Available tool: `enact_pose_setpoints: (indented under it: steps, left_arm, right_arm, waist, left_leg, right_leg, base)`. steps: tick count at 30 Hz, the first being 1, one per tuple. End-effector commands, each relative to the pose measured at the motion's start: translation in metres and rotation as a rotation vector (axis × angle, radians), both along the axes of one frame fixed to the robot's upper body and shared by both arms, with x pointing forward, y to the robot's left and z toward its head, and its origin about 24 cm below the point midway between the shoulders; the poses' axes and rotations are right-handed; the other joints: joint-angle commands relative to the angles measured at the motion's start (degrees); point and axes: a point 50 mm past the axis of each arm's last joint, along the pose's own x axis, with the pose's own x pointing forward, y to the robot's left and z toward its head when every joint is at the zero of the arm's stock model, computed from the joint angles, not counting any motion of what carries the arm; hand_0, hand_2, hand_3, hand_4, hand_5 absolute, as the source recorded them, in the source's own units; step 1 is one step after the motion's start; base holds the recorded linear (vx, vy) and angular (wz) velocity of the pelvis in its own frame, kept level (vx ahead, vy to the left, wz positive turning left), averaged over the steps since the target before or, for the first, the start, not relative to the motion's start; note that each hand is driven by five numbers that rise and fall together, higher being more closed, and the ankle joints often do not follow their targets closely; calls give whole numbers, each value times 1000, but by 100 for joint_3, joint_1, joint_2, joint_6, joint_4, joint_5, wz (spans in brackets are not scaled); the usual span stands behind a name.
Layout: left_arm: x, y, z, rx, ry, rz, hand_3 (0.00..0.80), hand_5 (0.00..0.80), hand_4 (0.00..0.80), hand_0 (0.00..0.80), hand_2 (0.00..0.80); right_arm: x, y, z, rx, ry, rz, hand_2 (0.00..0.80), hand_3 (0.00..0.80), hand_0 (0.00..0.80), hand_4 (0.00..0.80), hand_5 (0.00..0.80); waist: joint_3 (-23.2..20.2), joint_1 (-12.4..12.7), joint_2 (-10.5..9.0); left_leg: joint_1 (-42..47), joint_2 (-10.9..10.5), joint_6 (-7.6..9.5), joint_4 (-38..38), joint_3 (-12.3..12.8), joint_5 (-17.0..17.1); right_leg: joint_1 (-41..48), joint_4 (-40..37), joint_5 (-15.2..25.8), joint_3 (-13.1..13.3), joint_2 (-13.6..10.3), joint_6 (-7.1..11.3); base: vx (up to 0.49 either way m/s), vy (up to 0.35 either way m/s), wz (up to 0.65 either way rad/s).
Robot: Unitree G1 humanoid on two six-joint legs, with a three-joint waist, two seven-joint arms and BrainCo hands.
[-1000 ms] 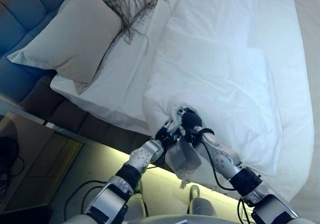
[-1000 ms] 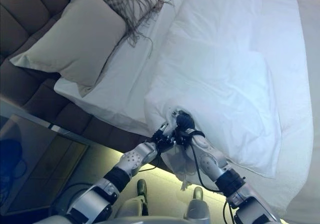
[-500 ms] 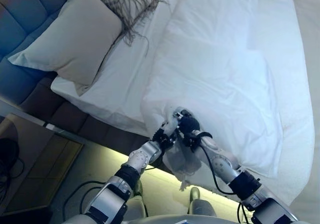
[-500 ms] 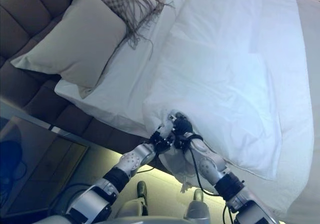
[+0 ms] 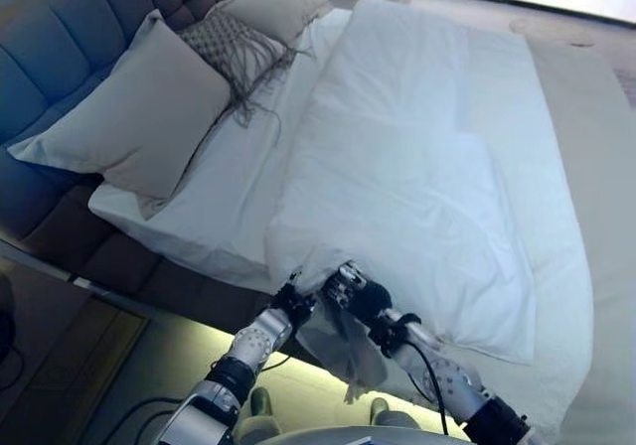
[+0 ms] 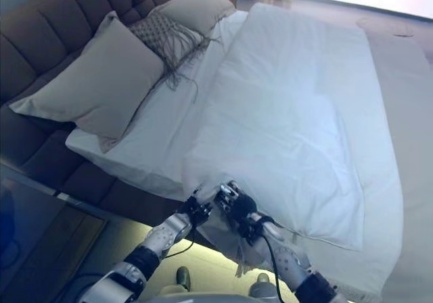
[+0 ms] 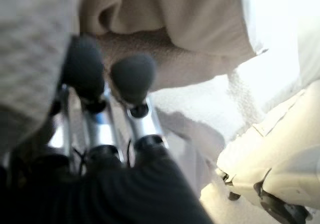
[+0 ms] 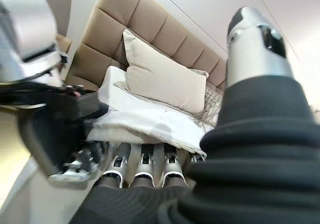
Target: Make the bed neatly
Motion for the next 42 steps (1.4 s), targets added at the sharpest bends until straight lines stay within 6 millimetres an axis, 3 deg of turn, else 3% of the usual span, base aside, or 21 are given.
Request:
enact_pose_setpoints:
  steps: [1, 7, 16, 20, 24, 25, 27, 34, 38, 42]
  left_arm:
    - [23, 9, 13, 62, -72, 22, 800, 800, 800, 800, 800]
    - [29, 40, 14, 160, -71, 87, 800, 800, 800, 800, 800]
    - [45, 100, 32, 255, -169, 200, 800, 800, 800, 800, 800]
    - [44, 139, 40, 338, -178, 291, 800, 800, 800, 800, 800]
    - [36, 190, 49, 401, -156, 394, 800, 800, 800, 800, 800]
    - [34, 208, 55, 414, -152, 424, 800, 800, 800, 800, 800]
    - [31, 225, 61, 429, -149, 451, 800, 800, 800, 800, 800]
    - [31, 269, 93, 537, -150, 513, 800, 800, 800, 800, 800]
    - [18, 297, 107, 559, -153, 581, 800, 800, 800, 800, 800]
    - [-12, 339, 128, 540, -143, 746, 800, 800, 800, 800, 800]
  right_arm:
    - [0, 2, 20, 181, -61, 15, 0, 0, 0, 0, 0]
    - [-15, 5, 8, 212, -14, 93, 0, 0, 0, 0, 0]
    - [-26, -8, 0, 177, -30, 170, 0, 0, 0, 0, 0]
    - [-29, -22, -1, 160, -39, 167, 0, 0, 0, 0, 0]
    - [-41, -38, -12, 95, 38, 188, 0, 0, 0, 0, 0]
    - [-51, -47, -22, 61, 98, 185, 0, 0, 0, 0, 0]
    - [-64, -61, -40, 11, 213, 131, 0, 0, 0, 0, 0]
    - [-112, -129, -97, -104, 503, -205, 0, 0, 0, 0, 0]
    - [-132, -154, -107, -85, 517, -364, 0, 0, 0, 0, 0]
    - [-144, -169, -109, -85, 487, -421, 0, 0, 0, 0, 0]
  waist:
    - [-303, -19, 125]
    - [-382, -46, 130]
    - [-528, -111, 126]
    - [-569, -189, 154]
    - [-610, -311, 177]
    - [-619, -349, 173]
    - [-629, -381, 159]
    - [-635, -469, 96]
    - [-622, -541, 89]
    - [-649, -577, 108]
  left_leg:
    - [214, 444, -65, 49, 38, -65]
    - [336, 451, -96, 10, 30, -92]
    - [468, 466, -145, 5, 41, -102]
    - [501, 475, -169, 5, 77, -102]
    - [530, 486, -194, 5, 139, -109]
    - [533, 489, -210, 5, 160, -105]
    - [530, 494, -226, 5, 174, -99]
    - [507, 518, -271, 5, 198, -101]
    - [532, 527, -286, 5, 220, -129]
    - [565, 519, -274, 5, 260, -173]
  right_leg:
    - [-332, 171, 407, -71, -411, 350]
    - [-158, 135, 337, -92, -416, 354]
    - [52, 78, 288, -111, -401, 345]
    - [78, 47, 287, -77, -372, 342]
    - [92, 57, 244, -35, -361, 343]
    - [94, 64, 238, -43, -365, 353]
    - [93, 82, 227, -59, -366, 353]
    - [77, 78, 230, -43, -306, 339]
    - [77, 45, 239, 26, -265, 352]
    - [87, 7, 231, 89, -254, 371]
  base:
    - [38, -4, -2]
    - [17, 6, -1]
    - [51, -11, 0]
    - [20, -3, -2]
    - [27, 10, -10]
    - [24, 8, -10]
    - [18, 0, -12]
    - [0, -10, -1]
    - [-7, -21, -12]
    - [2, -3, -9]
